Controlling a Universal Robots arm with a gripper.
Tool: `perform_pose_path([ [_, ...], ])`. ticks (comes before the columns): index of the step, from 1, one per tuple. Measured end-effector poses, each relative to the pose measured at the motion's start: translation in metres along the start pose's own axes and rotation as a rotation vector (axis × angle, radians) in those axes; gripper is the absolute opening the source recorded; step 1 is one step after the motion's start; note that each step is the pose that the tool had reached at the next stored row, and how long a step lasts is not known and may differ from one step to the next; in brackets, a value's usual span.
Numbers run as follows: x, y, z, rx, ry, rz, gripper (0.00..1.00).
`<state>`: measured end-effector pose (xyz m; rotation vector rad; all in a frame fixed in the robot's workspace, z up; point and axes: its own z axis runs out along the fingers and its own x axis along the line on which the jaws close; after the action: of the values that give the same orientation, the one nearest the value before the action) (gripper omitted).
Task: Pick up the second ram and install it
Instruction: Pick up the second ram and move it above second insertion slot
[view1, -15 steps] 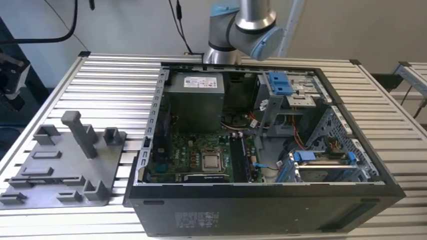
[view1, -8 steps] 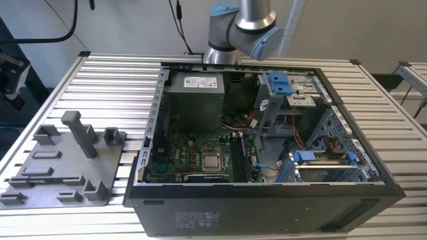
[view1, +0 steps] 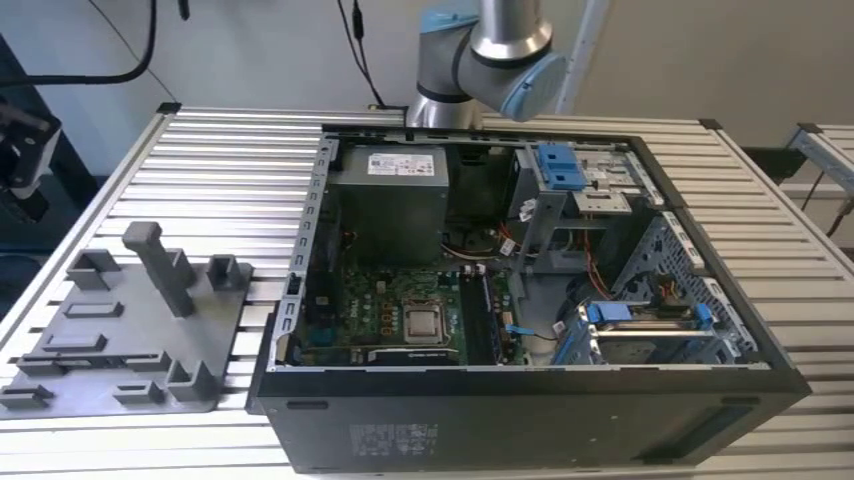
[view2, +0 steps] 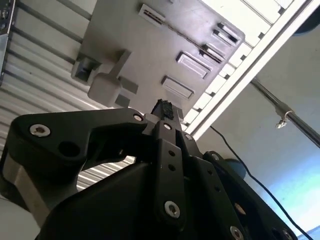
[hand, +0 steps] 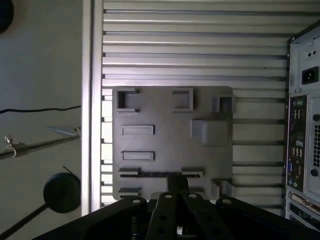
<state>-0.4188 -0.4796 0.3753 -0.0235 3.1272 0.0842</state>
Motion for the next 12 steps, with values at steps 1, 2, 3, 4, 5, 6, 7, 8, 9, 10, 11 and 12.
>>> perform_pose_path([
  [1,0.0,0.0,-0.0001,-0.0001,0.0009,-0.013,0.11],
  [2,0.0,0.0,-0.0001,-0.0003,0.0016,-0.028,0.11],
  [3,0.0,0.0,-0.0001,-0.0005,0.0024,-0.043,0.11],
  [4,0.0,0.0,-0.0001,-0.0007,0.0032,-0.058,0.11],
  [5,0.0,0.0,-0.0001,-0.0008,0.0041,-0.073,0.11],
  [6,0.0,0.0,-0.0001,-0.0011,0.0049,-0.089,0.11],
  [7,0.0,0.0,-0.0001,-0.0013,0.0057,-0.103,0.11],
  [8,0.0,0.0,-0.0001,-0.0015,0.0065,-0.119,0.11],
  [9,0.0,0.0,-0.0001,-0.0017,0.0074,-0.135,0.11],
  [10,0.0,0.0,-0.0001,-0.0019,0.0082,-0.149,0.11],
  [11,0.0,0.0,-0.0001,-0.0021,0.009,-0.166,0.11],
  [12,0.0,0.0,-0.0001,-0.0023,0.0098,-0.181,0.11],
])
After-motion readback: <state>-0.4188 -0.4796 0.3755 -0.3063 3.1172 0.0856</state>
